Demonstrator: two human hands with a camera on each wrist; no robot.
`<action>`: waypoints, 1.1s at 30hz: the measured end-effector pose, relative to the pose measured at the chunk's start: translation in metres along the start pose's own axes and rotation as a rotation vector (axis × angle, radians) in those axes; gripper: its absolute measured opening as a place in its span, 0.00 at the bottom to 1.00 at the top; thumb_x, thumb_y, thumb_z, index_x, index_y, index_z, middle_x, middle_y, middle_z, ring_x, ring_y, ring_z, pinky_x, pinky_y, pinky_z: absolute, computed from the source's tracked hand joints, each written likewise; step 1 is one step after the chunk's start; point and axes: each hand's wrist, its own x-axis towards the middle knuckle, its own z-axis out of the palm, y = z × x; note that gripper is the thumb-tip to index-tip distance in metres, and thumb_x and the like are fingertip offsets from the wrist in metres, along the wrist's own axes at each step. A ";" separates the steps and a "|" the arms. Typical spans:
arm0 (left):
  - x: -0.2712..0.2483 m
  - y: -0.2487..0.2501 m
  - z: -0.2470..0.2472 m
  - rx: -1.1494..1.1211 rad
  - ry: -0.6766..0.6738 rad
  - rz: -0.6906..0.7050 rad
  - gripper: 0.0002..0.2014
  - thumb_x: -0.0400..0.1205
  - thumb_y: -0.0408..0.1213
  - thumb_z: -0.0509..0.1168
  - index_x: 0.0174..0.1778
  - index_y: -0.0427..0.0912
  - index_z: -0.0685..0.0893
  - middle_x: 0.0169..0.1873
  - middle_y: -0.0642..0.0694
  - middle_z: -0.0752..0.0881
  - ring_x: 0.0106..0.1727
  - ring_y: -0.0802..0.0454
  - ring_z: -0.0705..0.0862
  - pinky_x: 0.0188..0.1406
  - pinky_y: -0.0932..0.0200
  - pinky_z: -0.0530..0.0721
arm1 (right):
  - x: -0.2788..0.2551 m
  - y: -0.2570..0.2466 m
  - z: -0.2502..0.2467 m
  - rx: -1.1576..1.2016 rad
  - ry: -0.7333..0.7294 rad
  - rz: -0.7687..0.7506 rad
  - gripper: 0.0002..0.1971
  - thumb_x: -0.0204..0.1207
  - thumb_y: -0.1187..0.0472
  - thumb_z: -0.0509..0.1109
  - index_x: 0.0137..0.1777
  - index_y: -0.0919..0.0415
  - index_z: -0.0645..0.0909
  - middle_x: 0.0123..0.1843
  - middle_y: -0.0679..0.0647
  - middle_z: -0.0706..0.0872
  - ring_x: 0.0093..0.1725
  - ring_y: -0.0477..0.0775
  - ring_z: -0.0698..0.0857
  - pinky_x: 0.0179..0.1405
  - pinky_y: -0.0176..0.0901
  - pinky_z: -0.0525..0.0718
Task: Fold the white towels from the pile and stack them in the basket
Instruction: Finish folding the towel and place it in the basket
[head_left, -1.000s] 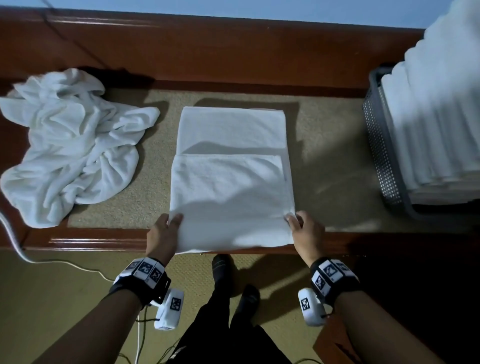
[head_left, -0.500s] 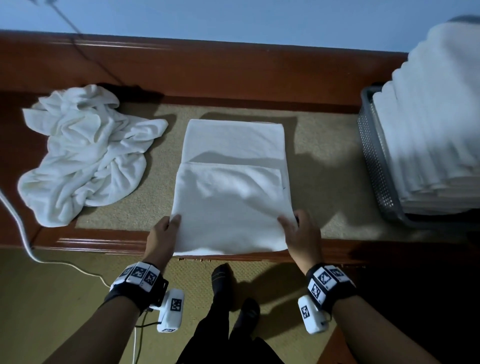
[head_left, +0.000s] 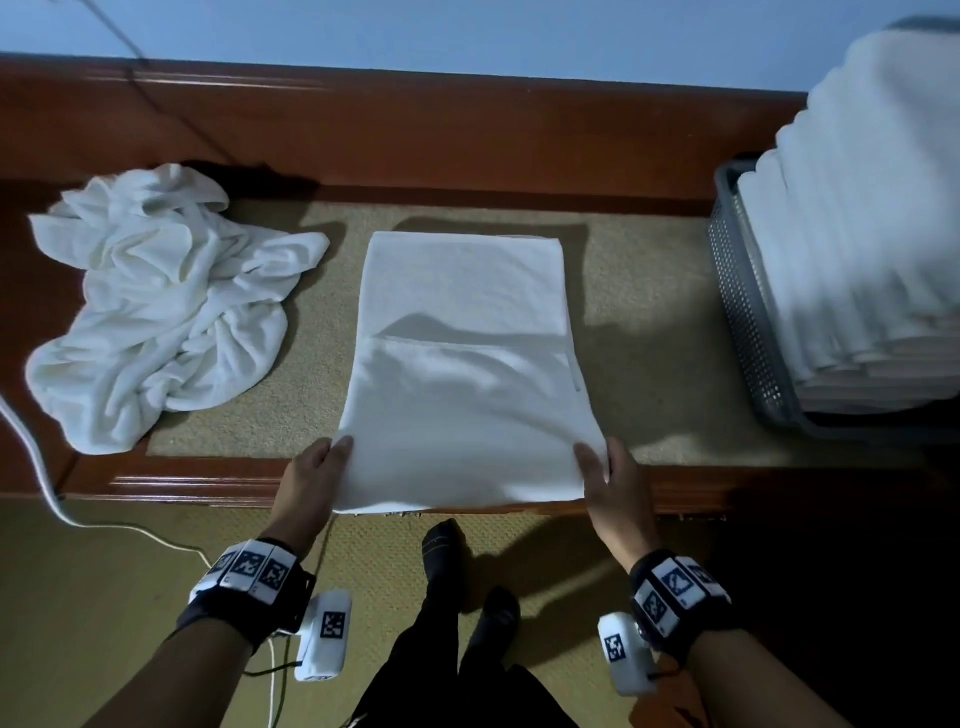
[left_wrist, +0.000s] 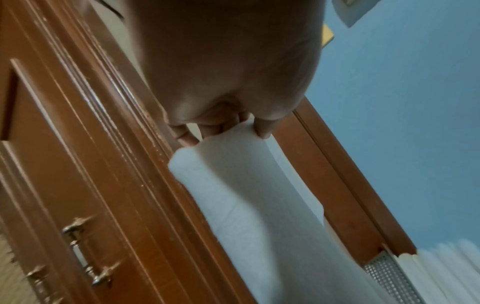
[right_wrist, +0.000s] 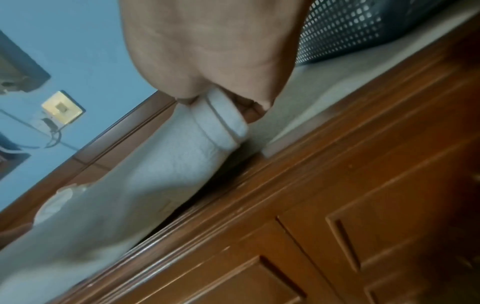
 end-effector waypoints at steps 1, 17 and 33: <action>0.000 -0.003 -0.002 0.002 -0.007 -0.008 0.22 0.92 0.48 0.62 0.46 0.29 0.83 0.42 0.34 0.86 0.39 0.44 0.80 0.38 0.51 0.73 | -0.004 0.006 0.002 0.008 0.001 0.015 0.13 0.89 0.45 0.64 0.53 0.55 0.77 0.44 0.48 0.80 0.43 0.48 0.82 0.42 0.47 0.79; 0.051 0.036 0.021 0.275 0.022 -0.018 0.21 0.89 0.56 0.63 0.61 0.38 0.79 0.51 0.41 0.84 0.52 0.40 0.83 0.50 0.49 0.76 | 0.062 -0.022 0.019 -0.197 -0.135 0.201 0.29 0.87 0.39 0.64 0.77 0.61 0.74 0.75 0.59 0.82 0.75 0.63 0.81 0.67 0.52 0.79; 0.034 -0.008 0.003 0.237 -0.135 -0.041 0.26 0.81 0.68 0.59 0.50 0.46 0.85 0.44 0.47 0.89 0.45 0.47 0.88 0.46 0.47 0.86 | 0.030 -0.003 0.019 -0.169 -0.162 0.303 0.45 0.79 0.27 0.66 0.82 0.63 0.74 0.80 0.60 0.79 0.79 0.62 0.78 0.78 0.55 0.75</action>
